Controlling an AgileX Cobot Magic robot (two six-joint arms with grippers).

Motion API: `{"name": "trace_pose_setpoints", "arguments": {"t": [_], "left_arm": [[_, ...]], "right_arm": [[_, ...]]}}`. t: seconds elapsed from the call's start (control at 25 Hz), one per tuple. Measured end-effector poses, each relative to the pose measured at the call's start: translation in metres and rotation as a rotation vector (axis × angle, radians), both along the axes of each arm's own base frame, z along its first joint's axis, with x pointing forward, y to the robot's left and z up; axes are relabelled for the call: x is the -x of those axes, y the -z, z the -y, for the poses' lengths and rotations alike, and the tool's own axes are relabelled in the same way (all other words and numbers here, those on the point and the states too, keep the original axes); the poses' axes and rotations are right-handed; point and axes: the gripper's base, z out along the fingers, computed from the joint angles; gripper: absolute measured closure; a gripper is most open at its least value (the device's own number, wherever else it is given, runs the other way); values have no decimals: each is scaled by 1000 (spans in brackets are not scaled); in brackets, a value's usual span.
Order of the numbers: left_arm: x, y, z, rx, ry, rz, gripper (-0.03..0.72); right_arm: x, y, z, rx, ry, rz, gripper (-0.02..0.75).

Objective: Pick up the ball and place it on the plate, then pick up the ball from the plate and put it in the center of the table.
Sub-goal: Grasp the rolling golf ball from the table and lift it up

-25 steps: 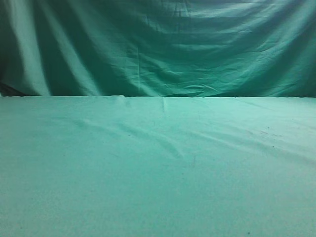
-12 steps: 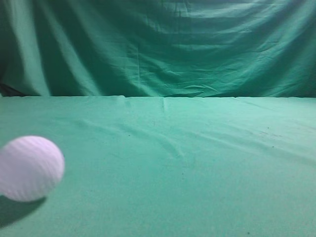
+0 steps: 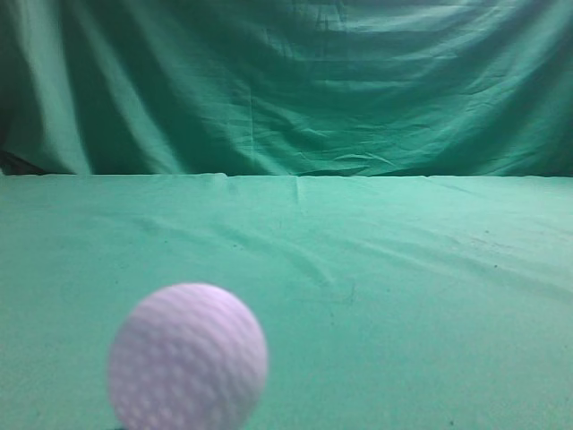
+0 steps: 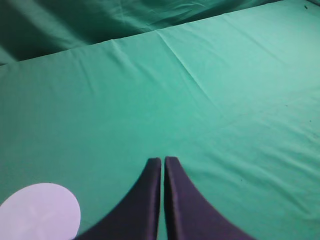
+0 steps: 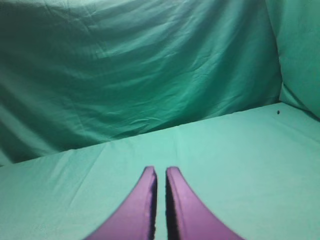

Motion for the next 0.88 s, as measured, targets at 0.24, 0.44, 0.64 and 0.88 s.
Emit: {"name": "trace_pose_setpoints", "arguments": {"t": [0.24,0.44,0.64,0.88], "left_arm": [[38,32,-9,11,-31,73,688],[42,48,-11,9,-40,58,688],[39,49,-10,17,-45,52,688],[38,49,-10,22,-45,45,688]], "right_arm": [[3,-39,-4,38,-44,-95,682],[-11,-60,-8,64,-80,-293,682],[-22,-70,-10,154,-121,-419,682],[-41,-92,-19,376,-278,-612,682]]}}
